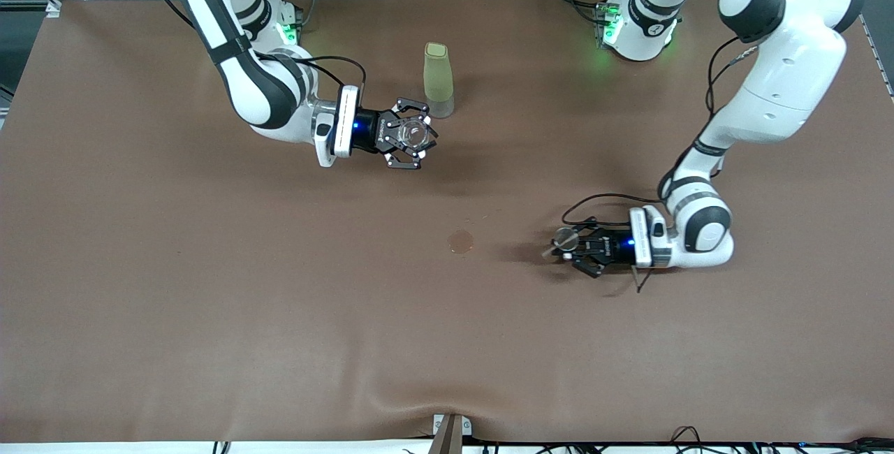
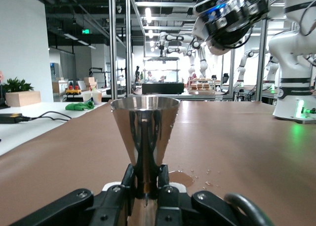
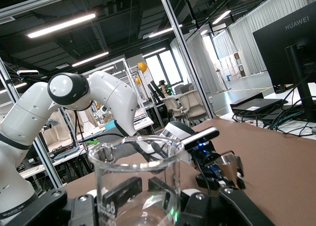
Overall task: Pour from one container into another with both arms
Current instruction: 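Bring the beaker and jigger together above the table center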
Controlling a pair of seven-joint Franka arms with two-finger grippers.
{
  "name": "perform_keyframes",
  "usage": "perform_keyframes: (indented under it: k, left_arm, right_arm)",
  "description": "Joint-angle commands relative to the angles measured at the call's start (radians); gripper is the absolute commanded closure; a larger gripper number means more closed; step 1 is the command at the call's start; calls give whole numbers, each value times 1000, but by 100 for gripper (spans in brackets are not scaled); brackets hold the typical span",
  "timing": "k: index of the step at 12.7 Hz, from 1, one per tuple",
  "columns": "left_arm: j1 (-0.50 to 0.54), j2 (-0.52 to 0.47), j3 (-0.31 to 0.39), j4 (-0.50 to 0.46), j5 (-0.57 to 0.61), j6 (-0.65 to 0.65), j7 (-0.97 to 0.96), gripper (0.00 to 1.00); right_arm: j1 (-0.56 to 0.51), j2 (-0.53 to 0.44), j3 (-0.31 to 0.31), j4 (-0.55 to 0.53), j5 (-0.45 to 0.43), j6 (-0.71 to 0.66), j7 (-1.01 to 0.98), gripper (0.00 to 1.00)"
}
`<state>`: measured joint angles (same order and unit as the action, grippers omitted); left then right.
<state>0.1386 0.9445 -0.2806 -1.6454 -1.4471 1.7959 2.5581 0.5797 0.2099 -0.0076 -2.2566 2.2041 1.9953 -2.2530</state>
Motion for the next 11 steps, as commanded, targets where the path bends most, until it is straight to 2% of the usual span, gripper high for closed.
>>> perform_keyframes:
  k: [1,6,11]
  left_arm:
    - [-56,-13,9,-8,-65,46,-15,100]
    - [-152,-16,9,-8,-124,154,-24,100]
    - [-261,-21,9,-8,-248,197,-24,100]
  right_arm:
    - [12,9,-3,17,36,0,-22,100]
    - [12,13,-2,17,36,0,-20,100]
    - [14,28,-2,31,36,2,-20,100]
